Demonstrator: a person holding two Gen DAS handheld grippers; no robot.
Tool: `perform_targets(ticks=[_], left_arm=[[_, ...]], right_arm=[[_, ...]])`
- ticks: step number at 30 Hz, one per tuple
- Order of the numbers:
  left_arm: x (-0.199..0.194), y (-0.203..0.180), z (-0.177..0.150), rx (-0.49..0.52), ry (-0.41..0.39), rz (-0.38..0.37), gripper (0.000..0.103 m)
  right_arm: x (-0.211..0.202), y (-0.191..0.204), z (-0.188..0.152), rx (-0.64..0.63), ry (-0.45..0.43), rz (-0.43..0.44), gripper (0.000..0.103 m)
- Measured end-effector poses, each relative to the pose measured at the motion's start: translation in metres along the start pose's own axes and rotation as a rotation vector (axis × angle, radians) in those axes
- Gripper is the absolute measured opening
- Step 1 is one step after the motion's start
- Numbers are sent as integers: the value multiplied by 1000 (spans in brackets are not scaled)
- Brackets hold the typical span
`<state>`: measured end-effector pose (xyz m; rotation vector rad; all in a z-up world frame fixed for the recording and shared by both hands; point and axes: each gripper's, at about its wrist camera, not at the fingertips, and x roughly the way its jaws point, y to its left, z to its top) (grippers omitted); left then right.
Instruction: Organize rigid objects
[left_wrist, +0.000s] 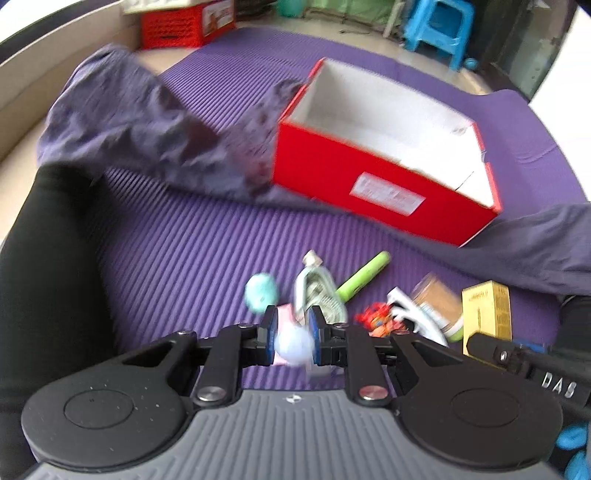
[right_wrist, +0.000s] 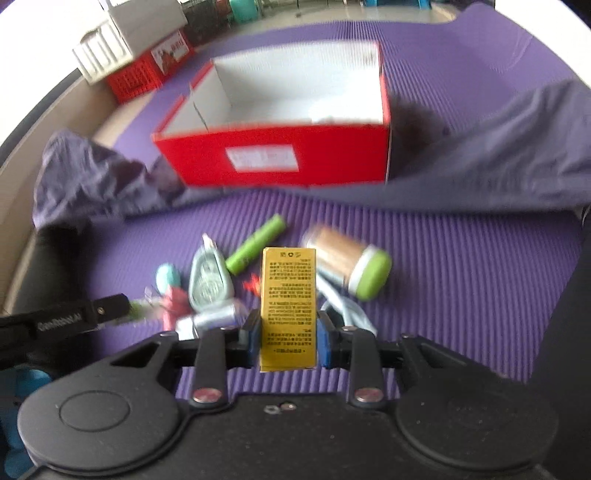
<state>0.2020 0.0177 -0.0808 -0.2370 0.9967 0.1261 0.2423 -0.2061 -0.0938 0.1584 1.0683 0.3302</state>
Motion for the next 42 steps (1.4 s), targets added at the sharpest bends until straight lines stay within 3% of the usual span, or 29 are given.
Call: perform_targets(ticks=[7, 13, 22, 27, 35, 42], left_arm=[[-10, -26, 45, 105, -73, -46, 17], [3, -22, 50, 150, -9, -36, 16], [46, 8, -13, 247, 306, -20, 17], [69, 10, -41, 315, 441, -18, 27], [91, 16, -50, 296, 457, -27, 37], [91, 11, -53, 333, 415, -12, 35]], right_arm=[[-24, -3, 49, -29, -97, 4, 28], [-22, -11, 63, -11, -126, 5, 28], [-11, -20, 45, 12, -83, 27, 29], [-12, -23, 37, 20, -76, 32, 29], [-15, -24, 30, 30, -72, 34, 29], [-14, -23, 28, 34, -70, 37, 29]])
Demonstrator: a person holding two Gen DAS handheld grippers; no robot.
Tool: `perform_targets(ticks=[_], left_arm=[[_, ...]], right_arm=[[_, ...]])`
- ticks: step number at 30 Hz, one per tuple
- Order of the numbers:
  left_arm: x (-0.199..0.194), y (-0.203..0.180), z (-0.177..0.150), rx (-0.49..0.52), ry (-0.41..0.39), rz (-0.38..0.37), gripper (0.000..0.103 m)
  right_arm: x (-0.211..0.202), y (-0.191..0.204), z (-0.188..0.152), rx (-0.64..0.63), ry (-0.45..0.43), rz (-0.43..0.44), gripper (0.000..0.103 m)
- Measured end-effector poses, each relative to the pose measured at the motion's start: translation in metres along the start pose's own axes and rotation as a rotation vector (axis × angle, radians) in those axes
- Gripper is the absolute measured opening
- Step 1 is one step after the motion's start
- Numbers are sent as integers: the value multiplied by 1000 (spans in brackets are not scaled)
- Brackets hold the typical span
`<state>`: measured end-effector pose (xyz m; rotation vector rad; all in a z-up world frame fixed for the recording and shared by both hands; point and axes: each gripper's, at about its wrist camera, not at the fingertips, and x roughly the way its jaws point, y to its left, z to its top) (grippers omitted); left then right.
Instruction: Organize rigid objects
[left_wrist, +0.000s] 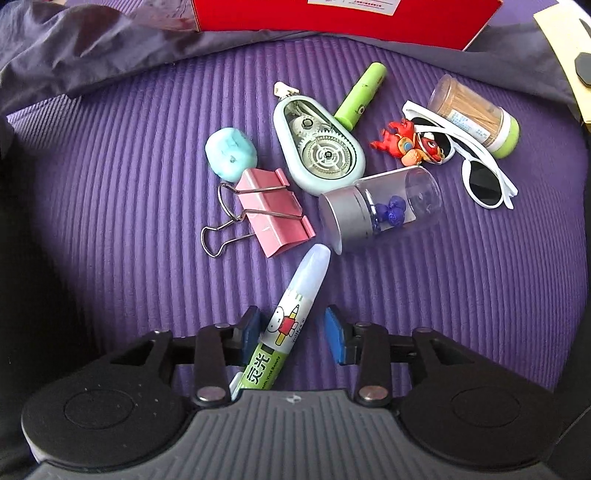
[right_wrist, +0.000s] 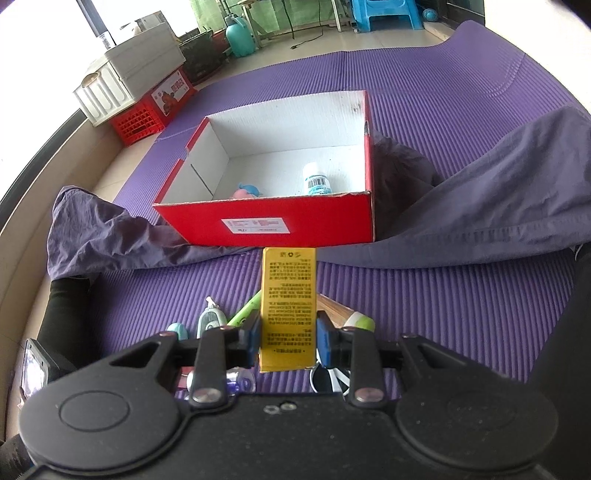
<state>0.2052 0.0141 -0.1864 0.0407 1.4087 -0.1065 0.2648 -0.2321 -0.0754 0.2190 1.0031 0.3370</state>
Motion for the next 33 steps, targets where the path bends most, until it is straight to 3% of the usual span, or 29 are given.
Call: perform_targets(ticks=[2, 7, 23, 33], left_arm=[[-2, -2, -2, 9, -22, 20, 24], [-11, 6, -5, -38, -59, 6, 16], [-89, 16, 24, -149, -256, -134, 16], [-150, 7, 84, -99, -370, -138, 16]], right_arm=[[0, 1, 0, -4, 0, 0, 29], [0, 1, -1, -3, 1, -1, 29], [-10, 2, 6, -6, -22, -1, 29], [-17, 11, 41, -51, -73, -14, 29]])
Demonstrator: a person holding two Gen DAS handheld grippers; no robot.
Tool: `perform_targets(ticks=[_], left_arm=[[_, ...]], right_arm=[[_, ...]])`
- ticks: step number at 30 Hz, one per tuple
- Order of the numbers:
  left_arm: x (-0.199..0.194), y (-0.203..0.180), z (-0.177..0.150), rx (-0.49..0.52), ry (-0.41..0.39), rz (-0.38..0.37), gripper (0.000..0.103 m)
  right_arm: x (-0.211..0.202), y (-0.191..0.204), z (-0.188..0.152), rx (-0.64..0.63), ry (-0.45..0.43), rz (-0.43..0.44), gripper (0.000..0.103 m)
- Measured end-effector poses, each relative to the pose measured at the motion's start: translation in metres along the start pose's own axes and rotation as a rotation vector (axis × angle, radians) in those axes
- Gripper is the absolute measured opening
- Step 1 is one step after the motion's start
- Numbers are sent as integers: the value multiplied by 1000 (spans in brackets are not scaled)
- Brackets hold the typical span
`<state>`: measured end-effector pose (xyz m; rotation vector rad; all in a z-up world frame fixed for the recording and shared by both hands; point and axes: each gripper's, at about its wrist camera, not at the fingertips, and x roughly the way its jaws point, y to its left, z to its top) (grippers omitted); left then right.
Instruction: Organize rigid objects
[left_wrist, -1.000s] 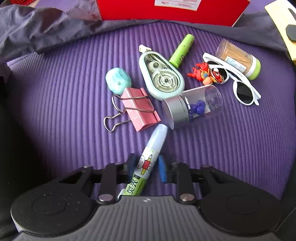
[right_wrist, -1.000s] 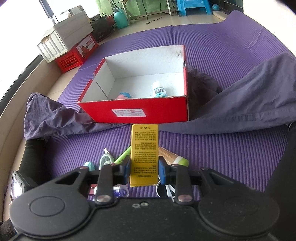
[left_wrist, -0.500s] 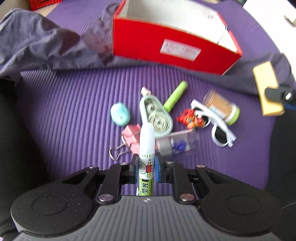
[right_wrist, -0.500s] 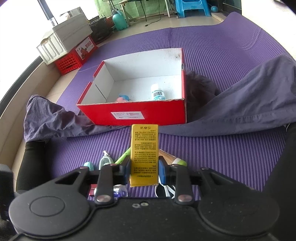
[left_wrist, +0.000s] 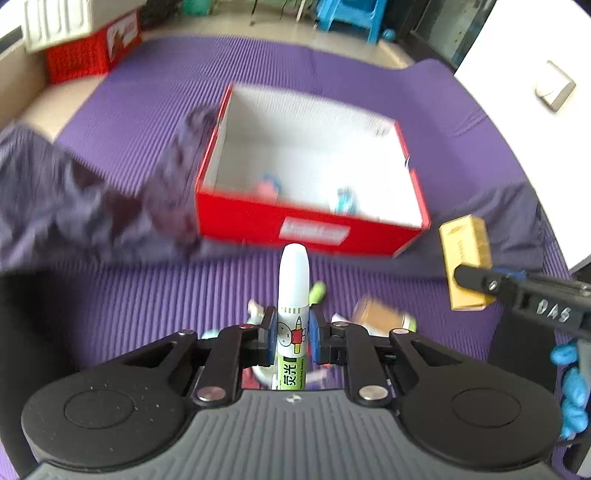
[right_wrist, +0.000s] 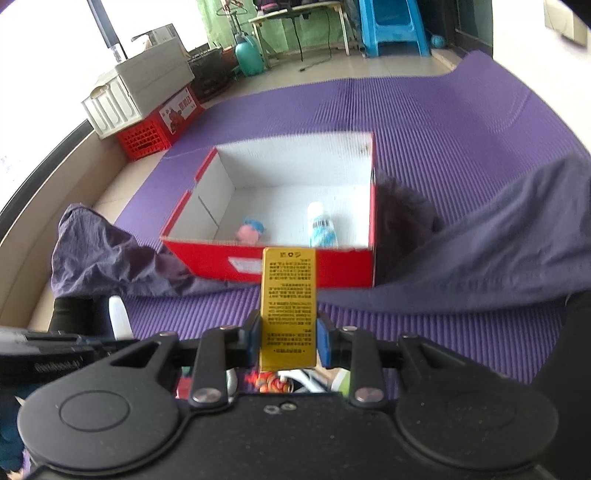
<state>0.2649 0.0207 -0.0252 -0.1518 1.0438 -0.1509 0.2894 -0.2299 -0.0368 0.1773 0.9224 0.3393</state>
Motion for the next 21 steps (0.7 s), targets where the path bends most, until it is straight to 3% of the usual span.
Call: perform_targets(ticks=[12, 21], left_arm=[[11, -25, 104, 58, -109, 34, 16], [79, -34, 159, 58, -83, 59, 16]], right_arm=[[31, 6, 66, -56, -49, -35, 29], [96, 0, 100, -75, -20, -82, 28]])
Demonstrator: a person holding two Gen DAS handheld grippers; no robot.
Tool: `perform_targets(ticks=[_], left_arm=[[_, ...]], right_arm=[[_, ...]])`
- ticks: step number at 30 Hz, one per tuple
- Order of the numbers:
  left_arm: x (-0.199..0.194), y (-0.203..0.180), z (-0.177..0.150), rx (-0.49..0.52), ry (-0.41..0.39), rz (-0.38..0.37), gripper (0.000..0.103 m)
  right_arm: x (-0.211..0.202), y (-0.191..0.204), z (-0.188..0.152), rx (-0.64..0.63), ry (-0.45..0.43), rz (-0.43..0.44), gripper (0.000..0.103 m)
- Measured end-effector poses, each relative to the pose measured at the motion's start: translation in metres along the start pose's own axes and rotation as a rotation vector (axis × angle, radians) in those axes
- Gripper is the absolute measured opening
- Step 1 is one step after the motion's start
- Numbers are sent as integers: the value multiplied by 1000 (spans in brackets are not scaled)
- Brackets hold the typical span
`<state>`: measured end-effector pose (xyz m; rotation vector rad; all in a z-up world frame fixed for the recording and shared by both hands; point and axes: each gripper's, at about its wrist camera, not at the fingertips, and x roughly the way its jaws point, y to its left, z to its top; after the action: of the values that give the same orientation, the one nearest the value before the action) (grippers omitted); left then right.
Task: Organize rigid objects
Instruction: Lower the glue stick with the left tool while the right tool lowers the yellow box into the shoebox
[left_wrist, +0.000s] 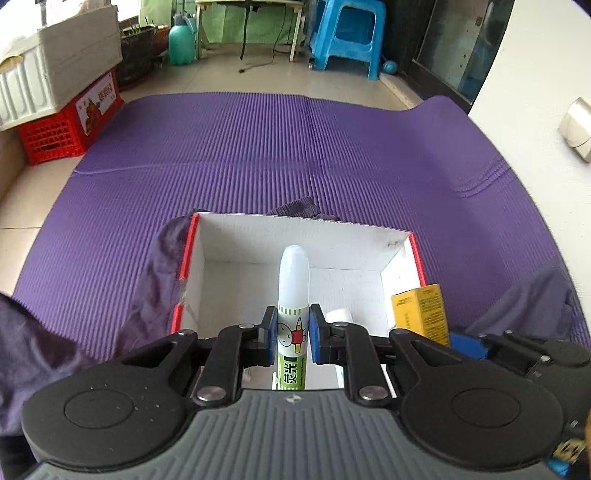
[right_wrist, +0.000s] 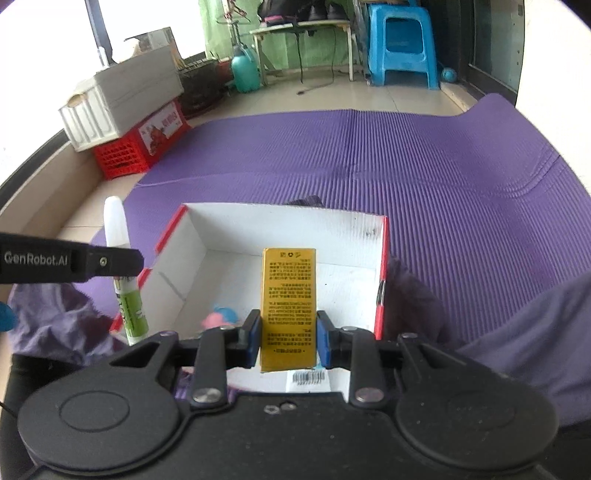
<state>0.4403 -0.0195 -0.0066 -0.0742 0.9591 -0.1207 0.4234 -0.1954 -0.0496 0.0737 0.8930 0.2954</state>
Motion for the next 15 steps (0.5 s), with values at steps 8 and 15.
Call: perform_targets(ticks=[8, 15], left_arm=[[77, -9, 11, 14, 78, 2, 16], [132, -1, 8, -4, 142, 19, 16]], right_arm=[[69, -3, 3, -30, 81, -33, 28], [108, 0, -2, -76, 129, -63, 28]])
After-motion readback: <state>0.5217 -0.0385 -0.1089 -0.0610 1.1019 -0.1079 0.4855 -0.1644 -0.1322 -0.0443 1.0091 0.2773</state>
